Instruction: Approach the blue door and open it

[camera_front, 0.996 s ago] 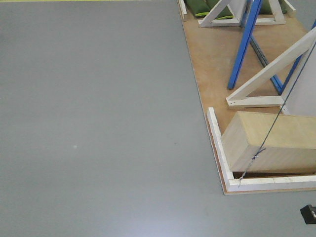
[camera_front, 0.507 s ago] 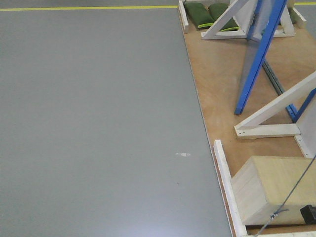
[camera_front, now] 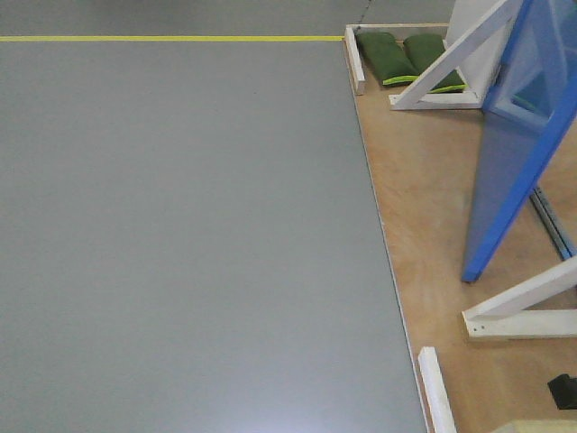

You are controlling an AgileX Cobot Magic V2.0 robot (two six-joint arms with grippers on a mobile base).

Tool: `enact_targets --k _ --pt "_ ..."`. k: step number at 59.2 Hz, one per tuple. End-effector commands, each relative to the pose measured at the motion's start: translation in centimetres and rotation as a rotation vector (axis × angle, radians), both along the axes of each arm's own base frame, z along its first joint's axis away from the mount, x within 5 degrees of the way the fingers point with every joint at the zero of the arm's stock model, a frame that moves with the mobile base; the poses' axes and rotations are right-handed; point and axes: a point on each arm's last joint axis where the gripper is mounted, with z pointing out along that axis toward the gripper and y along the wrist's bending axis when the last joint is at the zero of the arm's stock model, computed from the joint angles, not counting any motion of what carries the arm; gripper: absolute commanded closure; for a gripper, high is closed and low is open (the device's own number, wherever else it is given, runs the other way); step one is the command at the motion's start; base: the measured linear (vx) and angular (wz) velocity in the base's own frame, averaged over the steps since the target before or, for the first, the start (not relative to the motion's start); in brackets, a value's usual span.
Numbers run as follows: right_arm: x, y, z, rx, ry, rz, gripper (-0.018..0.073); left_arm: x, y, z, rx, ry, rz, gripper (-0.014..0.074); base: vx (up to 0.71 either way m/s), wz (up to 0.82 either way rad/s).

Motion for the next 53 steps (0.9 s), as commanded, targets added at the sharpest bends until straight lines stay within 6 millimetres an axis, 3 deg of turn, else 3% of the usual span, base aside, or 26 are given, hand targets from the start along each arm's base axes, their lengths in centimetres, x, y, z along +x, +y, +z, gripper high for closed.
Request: enact_targets --k 1,53 --pt "0.06 -0.02 0.79 -0.007 -0.075 -0.002 0.0561 -0.27 -0.06 1.73 -0.004 -0.125 -0.006 0.0524 0.52 0.06" --pt "0.06 -0.02 0.79 -0.007 -0.075 -0.002 0.0561 -0.27 -0.06 1.73 -0.004 -0.125 -0.006 0.0524 0.43 -0.01"
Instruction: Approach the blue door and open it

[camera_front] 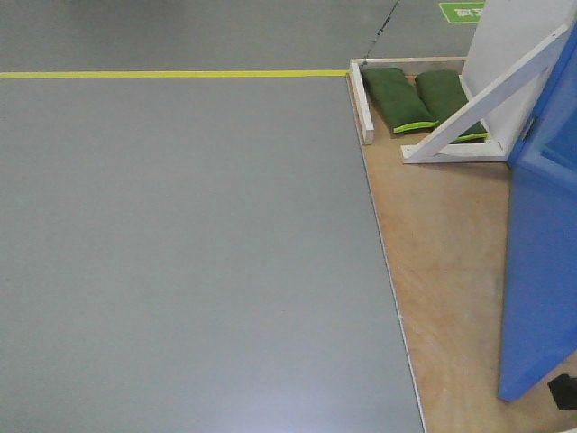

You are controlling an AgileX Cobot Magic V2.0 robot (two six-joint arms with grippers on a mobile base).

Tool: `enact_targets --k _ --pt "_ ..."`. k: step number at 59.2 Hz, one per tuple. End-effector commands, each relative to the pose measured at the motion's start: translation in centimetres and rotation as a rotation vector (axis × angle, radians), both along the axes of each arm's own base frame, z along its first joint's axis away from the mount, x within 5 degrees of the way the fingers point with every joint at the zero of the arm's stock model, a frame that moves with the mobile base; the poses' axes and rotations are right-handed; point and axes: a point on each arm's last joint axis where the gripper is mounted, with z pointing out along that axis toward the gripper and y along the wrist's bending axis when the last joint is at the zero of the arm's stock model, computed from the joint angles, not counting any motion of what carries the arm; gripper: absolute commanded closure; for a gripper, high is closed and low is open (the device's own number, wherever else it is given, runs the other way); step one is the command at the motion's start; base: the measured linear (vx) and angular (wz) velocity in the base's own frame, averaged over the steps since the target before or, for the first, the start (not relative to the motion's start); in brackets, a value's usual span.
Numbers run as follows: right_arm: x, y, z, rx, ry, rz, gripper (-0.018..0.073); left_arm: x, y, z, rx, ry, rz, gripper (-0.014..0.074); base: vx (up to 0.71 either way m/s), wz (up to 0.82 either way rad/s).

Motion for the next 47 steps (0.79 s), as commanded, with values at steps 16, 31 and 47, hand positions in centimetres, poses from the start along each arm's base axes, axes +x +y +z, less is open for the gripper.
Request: enact_targets --k 16,31,47 --pt "0.06 -0.02 0.79 -0.007 -0.075 -0.002 0.0561 -0.27 -0.06 1.73 -0.004 -0.125 -0.006 0.0524 0.27 -0.01" --pt "0.06 -0.02 0.79 -0.007 -0.075 -0.002 0.0561 -0.27 -0.06 1.73 -0.004 -0.125 -0.006 0.0524 0.18 0.00" --pt "0.06 -0.02 0.79 -0.007 -0.075 -0.002 0.0561 -0.27 -0.06 1.73 -0.004 -0.125 -0.006 0.0524 0.10 -0.02"
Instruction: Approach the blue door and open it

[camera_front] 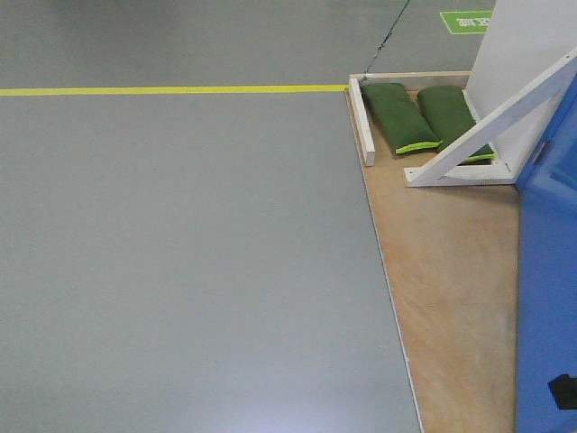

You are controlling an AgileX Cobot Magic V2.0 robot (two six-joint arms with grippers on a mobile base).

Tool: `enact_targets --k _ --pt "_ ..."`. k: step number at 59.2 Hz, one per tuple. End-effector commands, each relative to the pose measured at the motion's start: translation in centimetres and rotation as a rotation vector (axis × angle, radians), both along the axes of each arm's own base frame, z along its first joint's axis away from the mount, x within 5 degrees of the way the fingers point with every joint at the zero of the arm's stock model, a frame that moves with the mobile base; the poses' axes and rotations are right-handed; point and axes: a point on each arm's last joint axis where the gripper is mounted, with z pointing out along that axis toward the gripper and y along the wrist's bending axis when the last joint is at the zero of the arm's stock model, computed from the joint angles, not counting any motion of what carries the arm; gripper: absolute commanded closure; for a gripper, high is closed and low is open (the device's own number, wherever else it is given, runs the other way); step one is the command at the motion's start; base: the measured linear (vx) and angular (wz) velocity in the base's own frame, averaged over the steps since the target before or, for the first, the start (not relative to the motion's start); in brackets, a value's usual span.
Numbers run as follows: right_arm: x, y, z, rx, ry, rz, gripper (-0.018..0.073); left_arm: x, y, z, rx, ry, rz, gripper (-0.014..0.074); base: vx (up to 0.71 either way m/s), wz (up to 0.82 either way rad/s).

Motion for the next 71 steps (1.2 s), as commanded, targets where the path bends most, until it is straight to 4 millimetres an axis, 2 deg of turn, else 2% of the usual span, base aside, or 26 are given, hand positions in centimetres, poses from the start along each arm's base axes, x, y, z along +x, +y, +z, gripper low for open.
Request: enact_targets --k 1,52,61,71 --pt "0.1 0.0 0.8 -0.007 -0.075 -0.002 0.0561 -0.3 -0.1 1.7 -0.004 -0.125 -0.006 0.0524 0.07 -0.01" --pt "0.1 0.0 0.7 -0.009 -0.065 -0.002 0.0561 -0.3 -0.1 1.7 -0.004 -0.125 -0.006 0.0524 0.02 -0.01" --pt "-0.1 0.0 2.8 -0.008 -0.127 -0.003 0.0561 -0.3 -0.1 1.7 -0.004 -0.125 -0.006 0.0524 0.00 0.00" --pt "-0.2 0.0 7.5 -0.005 -0.197 -0.004 0.0561 -0.3 -0.1 1.7 -0.004 -0.125 -0.006 0.0524 0.00 0.00"
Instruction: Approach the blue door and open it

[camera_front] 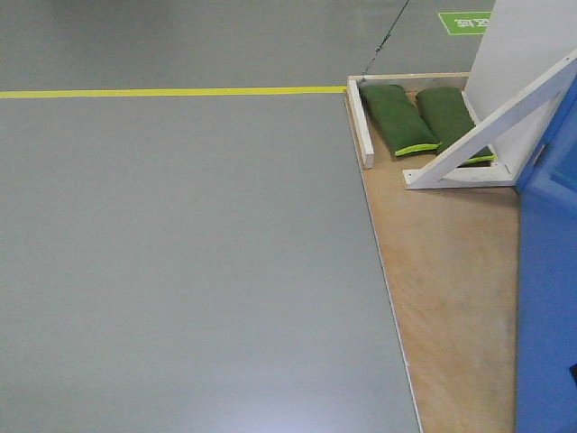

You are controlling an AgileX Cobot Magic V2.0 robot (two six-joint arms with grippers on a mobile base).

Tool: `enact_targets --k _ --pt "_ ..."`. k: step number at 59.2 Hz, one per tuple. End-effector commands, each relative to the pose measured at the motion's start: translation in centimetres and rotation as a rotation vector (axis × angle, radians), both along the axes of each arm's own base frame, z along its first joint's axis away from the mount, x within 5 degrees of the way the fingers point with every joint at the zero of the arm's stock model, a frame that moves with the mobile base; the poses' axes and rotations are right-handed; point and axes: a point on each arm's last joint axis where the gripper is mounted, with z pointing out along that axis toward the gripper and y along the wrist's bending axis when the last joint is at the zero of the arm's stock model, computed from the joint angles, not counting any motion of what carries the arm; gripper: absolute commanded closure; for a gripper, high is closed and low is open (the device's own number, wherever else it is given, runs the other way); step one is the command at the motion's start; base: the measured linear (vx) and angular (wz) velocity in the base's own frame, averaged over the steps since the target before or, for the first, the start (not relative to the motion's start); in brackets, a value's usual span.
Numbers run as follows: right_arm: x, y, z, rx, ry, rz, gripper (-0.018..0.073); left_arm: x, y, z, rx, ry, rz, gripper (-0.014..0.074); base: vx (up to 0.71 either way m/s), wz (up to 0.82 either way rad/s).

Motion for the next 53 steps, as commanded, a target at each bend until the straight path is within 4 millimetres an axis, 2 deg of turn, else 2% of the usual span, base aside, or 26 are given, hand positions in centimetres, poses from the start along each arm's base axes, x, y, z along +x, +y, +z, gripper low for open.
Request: enact_targets --k 1,16,25,30,37,43,49,53 --pt "-0.2 0.0 4.8 0.007 -0.160 0.000 0.0561 -0.3 -0.1 1.7 -0.004 -0.125 -0.006 0.0524 0.00 0.00" --pt "1.2 0.1 13.8 0.014 -0.254 0.000 0.0561 -0.3 -0.1 1.7 -0.004 -0.125 -0.006 0.0524 0.00 0.00" --pt "3.0 0.2 19.7 0.021 -0.351 0.000 0.0561 -0.3 -0.1 1.7 -0.004 -0.125 -0.006 0.0524 0.00 0.00" --pt "4.5 0.4 22.1 0.022 -0.388 0.000 0.0561 -0.3 -0.1 1.7 -0.004 -0.125 -0.006 0.0524 0.00 0.00" --pt "6.4 0.5 24.3 0.021 -0.406 -0.002 0.0561 -0.3 -0.1 1.7 -0.004 -0.125 -0.006 0.0524 0.00 0.00" --pt "7.8 0.0 25.1 0.013 -0.398 -0.043 0.0561 -0.3 -0.1 1.7 -0.004 -0.125 -0.006 0.0524 0.00 0.00" --pt "8.6 -2.0 25.4 0.014 -0.401 -0.180 0.0561 -0.3 -0.1 1.7 -0.004 -0.125 -0.006 0.0524 0.00 0.00" --pt "8.5 -3.9 25.6 0.039 -0.437 -0.297 0.0561 -0.3 -0.1 1.7 -0.004 -0.125 -0.006 0.0524 0.00 0.00"
